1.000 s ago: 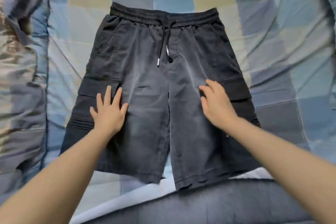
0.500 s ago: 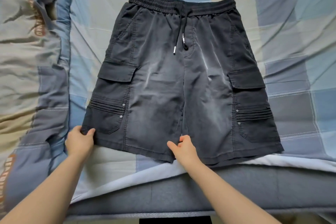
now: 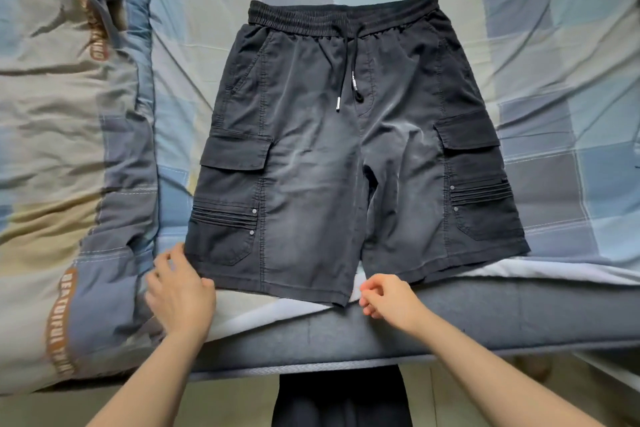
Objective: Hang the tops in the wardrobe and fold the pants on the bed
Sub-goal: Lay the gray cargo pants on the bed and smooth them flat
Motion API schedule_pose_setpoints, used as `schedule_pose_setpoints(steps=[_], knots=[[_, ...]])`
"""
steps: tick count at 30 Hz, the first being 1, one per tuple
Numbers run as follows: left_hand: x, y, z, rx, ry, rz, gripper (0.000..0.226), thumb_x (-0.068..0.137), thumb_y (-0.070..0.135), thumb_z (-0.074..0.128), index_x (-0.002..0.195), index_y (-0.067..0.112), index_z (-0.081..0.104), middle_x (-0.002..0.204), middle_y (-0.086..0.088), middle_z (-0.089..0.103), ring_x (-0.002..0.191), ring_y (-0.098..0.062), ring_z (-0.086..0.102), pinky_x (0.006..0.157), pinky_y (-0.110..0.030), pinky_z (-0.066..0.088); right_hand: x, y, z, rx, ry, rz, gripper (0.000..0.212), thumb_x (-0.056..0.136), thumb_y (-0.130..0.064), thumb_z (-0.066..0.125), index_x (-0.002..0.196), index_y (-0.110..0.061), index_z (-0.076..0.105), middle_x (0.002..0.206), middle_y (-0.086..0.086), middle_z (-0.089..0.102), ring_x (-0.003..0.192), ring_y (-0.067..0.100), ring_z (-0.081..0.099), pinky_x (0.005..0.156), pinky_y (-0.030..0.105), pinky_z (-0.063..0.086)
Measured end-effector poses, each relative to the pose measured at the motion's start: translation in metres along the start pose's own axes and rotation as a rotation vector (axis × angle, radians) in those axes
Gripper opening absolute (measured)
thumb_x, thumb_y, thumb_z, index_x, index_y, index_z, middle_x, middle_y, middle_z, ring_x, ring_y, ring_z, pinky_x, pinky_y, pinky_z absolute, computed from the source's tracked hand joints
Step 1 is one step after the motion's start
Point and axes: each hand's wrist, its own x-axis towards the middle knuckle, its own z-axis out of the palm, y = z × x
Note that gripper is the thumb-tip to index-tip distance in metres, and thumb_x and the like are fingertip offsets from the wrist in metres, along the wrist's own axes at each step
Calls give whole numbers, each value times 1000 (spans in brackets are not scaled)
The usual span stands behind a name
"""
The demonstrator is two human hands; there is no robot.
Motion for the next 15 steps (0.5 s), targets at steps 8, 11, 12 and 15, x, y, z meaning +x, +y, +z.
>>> schedule_pose_setpoints(steps=[8,11,12,15], knots=[[-75,149,34,-16,-228,822,76,70,7,60,145,12,43,152,-8,38,140,-33,33,114,-43,30,16,38,-158,-175,695,19,26,87,-10,62,112,-1,59,104,19,62,101,34,56,92,39,41],[-109,201,62,107,-348,931,73,88,20,49,155,23,19,164,0,9,151,-26,2,122,-44,8,38,63,-220,-107,835,212,44,90,-20,62,124,5,48,125,30,51,118,40,46,100,43,35],[-117,213,69,160,-400,921,72,91,22,47,155,25,13,164,0,2,151,-26,-4,122,-46,3,43,66,-233,-74,820,251,47,91,-24,63,125,5,48,127,29,52,119,40,47,100,43,35],[-139,243,85,329,-621,764,77,96,25,48,156,26,0,164,-2,-14,150,-30,-13,119,-56,-2,53,72,-254,17,597,241,49,89,-34,65,122,1,53,119,20,60,114,35,55,98,40,41]])
